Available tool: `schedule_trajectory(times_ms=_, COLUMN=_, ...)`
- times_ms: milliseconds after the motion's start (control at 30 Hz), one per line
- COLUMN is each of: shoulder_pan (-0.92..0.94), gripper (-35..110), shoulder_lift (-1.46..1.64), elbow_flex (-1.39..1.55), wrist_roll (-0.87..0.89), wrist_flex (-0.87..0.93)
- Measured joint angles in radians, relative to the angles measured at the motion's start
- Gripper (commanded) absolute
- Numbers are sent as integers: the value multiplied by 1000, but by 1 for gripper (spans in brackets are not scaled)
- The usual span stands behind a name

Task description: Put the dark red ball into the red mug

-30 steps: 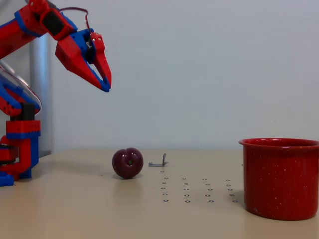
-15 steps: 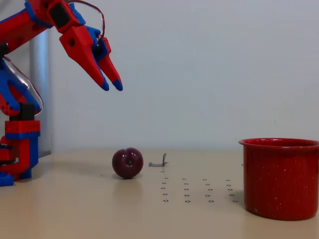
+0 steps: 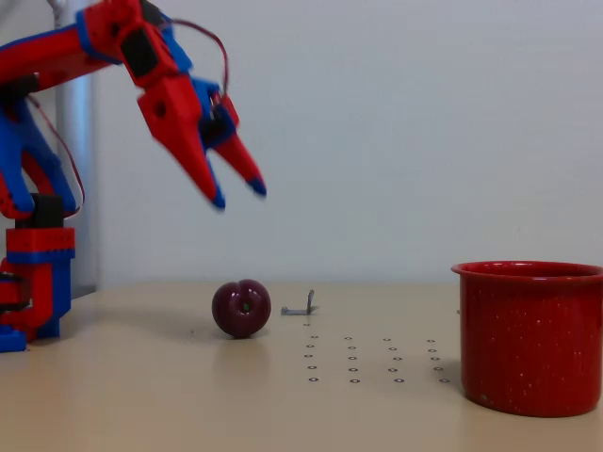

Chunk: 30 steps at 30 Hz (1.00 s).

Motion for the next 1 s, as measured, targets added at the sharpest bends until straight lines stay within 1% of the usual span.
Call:
schedule_trajectory(times_ms=100, shoulder_pan=29, gripper=36, shoulder_lift=-66, elbow_flex=0, wrist_roll=2, wrist_flex=-43)
schedule_trajectory(times_ms=233, shoulder_pan=34, gripper=37, shoulder_lift=-69, elbow_flex=3, wrist_roll=3, wrist_flex=-112)
schedule_trajectory(times_ms=300, shoulder_pan=29, gripper=36, shoulder_lift=-46, elbow_flex=52, wrist_roll=3, wrist_flex=-140)
schedule_trajectory(times_ms=367, shoulder_pan=31, gripper=33, shoulder_lift=43, elbow_flex=164, wrist_roll=-3, wrist_flex=-227)
schedule_trajectory(times_ms=467, shoulder_pan=-2, gripper=31, shoulder_lift=276, elbow_flex=400, wrist_roll=-60, wrist_flex=-420)
schedule_trajectory(times_ms=500, shoulder_pan=-21, gripper=28, shoulder_lift=354, elbow_flex=480, wrist_roll=-61, wrist_flex=-485)
schedule_trajectory(times_ms=567, shoulder_pan=-60, gripper=13, shoulder_lift=425, elbow_flex=557, wrist_roll=-64, wrist_flex=-537)
schedule_trajectory(times_ms=600, shoulder_pan=-89, gripper=10, shoulder_lift=425, elbow_flex=557, wrist_roll=-64, wrist_flex=-538)
schedule_trajectory(times_ms=667, shoulder_pan=-173, gripper=10, shoulder_lift=399, elbow_flex=528, wrist_roll=-64, wrist_flex=-505)
schedule_trajectory(times_ms=867, shoulder_pan=-380, gripper=10, shoulder_lift=140, elbow_flex=261, wrist_roll=-29, wrist_flex=-341)
schedule_trajectory(times_ms=900, shoulder_pan=-410, gripper=14, shoulder_lift=103, elbow_flex=207, wrist_roll=-31, wrist_flex=-298)
schedule_trajectory(times_ms=933, shoulder_pan=-430, gripper=22, shoulder_lift=71, elbow_flex=163, wrist_roll=-43, wrist_flex=-259)
schedule_trajectory(times_ms=1000, shoulder_pan=-442, gripper=34, shoulder_lift=44, elbow_flex=130, wrist_roll=-38, wrist_flex=-249)
